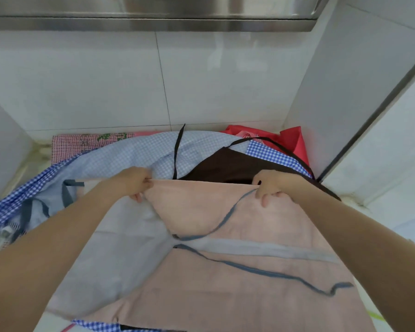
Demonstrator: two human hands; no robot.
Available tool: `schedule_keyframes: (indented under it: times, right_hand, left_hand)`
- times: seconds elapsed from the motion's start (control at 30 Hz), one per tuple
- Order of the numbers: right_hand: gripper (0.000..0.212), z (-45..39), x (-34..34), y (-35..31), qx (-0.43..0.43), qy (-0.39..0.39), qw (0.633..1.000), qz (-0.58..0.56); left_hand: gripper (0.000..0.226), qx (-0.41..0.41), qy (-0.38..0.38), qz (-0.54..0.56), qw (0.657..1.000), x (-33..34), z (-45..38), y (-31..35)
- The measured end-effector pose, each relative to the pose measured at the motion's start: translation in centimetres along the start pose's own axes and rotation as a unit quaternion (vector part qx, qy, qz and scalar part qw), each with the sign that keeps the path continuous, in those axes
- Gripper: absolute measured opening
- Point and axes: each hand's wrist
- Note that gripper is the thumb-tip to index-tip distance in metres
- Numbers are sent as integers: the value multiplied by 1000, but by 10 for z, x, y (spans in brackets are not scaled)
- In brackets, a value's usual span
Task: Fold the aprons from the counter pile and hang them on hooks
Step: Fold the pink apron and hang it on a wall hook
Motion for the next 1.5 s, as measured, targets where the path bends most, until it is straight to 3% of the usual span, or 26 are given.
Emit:
schedule_keyframes:
  times: [0.1, 0.2, 0.27, 0.37, 0.5, 0.57, 0.63, 0.7, 0.73, 0.77, 0.83, 0.87, 1.0, 1.13, 1.3, 1.5]
  right_hand:
    - [31, -1, 18, -52, -82, -8, 991, -106]
    - [19, -5, 37, -91, -106, -1, 991, -76]
    - [33, -7, 43, -107, -100, 6, 993, -63]
    - [27, -8, 41, -123, -103, 28, 988, -111]
    - [16, -1, 31, -151, -136, 69, 971, -186]
    - [14, 4, 34, -155, -170, 95, 961, -198]
    - [29, 3, 40, -147, -197, 96, 937, -270]
    - [24, 5, 45, -131, -234, 112, 910, -323]
    - [12, 5, 46, -120, -244, 114, 909, -317]
    - [4, 3, 47, -107, -250, 110, 917, -292]
    - [18, 1, 45, -79, -230, 79, 949, -200]
    - [19, 1, 44, -64, -209, 51, 964, -156]
    - [16, 3, 53, -10, -95, -37, 993, -52]
    - [30, 14, 72, 5, -66, 20, 992, 103]
    - [65, 21, 116, -3, -110, 62, 968, 216]
    - [32, 8, 103, 6, -91, 128, 960, 234]
  left_hand:
    - [21, 16, 8, 75, 997, 1, 11, 2]
    - [20, 49, 10, 68, 996, -1, 25, -2]
    - [16, 55, 7, 12, 998, -4, 36, -13]
    - [28, 40, 29, -105, 993, -14, 53, -32]
    - [20, -22, 143, -203, 969, -42, 61, -46]
    - [27, -31, 180, -244, 952, -42, 61, -48]
    - [41, 7, 173, -222, 960, -23, 59, -37]
    - [40, 125, 115, -75, 983, 12, 63, -17]
    - [47, 195, 74, -30, 978, 30, 64, -8]
    - [62, 247, 17, -65, 967, 48, 65, -1]
    - [81, 250, -82, -173, 949, 75, 61, 4]
    - [76, 235, -91, -179, 951, 83, 57, 3]
    - [33, 215, -14, -99, 972, 92, 44, 2]
    - [31, 185, -6, -104, 977, 87, 39, 7]
    - [12, 167, -29, -107, 980, 79, 31, 10]
    - [26, 168, -60, -103, 979, 76, 32, -4]
Point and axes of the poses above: each hand's wrist, its own z-axis away from the middle knuckle, its own x-axis out of the palm, y = z × x, and after that the axes turned 11 degrees about x, right-handed
